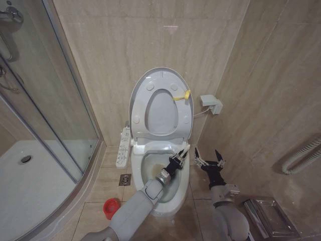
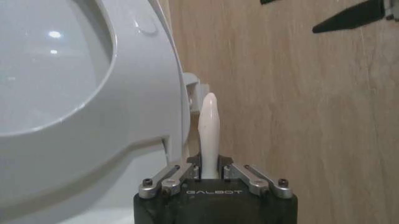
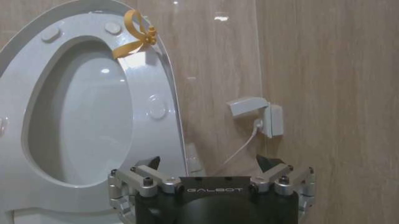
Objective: Open the toilet lid, clean the toilet bowl with a toilet brush, close the toilet lid, and flush.
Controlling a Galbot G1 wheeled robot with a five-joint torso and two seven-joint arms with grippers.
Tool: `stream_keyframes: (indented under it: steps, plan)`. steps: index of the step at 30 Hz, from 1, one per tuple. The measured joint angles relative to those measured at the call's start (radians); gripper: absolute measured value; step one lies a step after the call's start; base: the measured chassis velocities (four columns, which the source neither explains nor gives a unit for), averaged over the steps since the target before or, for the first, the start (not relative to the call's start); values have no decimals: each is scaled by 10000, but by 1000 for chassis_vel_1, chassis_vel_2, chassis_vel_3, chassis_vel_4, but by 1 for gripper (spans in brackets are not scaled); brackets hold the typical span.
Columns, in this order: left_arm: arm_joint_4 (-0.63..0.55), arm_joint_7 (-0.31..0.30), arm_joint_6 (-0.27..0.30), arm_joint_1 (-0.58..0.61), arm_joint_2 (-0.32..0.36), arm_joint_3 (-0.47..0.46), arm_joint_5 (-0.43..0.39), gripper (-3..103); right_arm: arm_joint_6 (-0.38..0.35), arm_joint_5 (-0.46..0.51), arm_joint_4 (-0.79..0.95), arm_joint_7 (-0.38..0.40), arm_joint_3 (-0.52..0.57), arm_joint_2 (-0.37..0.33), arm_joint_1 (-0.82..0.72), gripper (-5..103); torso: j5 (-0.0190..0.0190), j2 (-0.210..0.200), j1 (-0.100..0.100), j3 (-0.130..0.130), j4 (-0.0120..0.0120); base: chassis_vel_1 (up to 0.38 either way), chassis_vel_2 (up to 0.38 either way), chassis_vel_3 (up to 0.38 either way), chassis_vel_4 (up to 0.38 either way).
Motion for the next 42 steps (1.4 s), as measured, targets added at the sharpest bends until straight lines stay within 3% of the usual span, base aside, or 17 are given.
stream_keyframes:
  steps: [5,13,19,26,34,39,42]
  plan:
    - [-374,4,98,-178,-22,41,-107,17,0,0,0,0,0,0,0,100,0,0,-1,-1,-5,0,0,0,0]
    - [346,58,-41,-150,-87,88,-54,17,0,0,0,0,1,0,0,100,0,0,0,0,0,0,0,0,0]
    - [-385,55,128,-151,-118,190,-218,17,0,0,0,1,0,0,-1,100,0,0,-1,0,-5,0,0,0,0]
    - [480,85,10,-150,-174,171,-52,17,0,0,0,0,1,0,0,100,1,0,0,0,2,0,0,0,0]
    - [-313,85,163,-221,-119,114,-179,17,0,0,0,1,0,0,0,100,0,0,-1,-1,-6,0,0,0,0]
    - [546,101,5,-93,-136,55,102,17,0,0,0,2,0,0,-1,100,1,0,0,1,0,0,0,0,0]
    - [466,95,-43,43,-26,-69,175,17,0,0,0,1,0,0,0,100,0,0,0,0,-2,0,0,0,0]
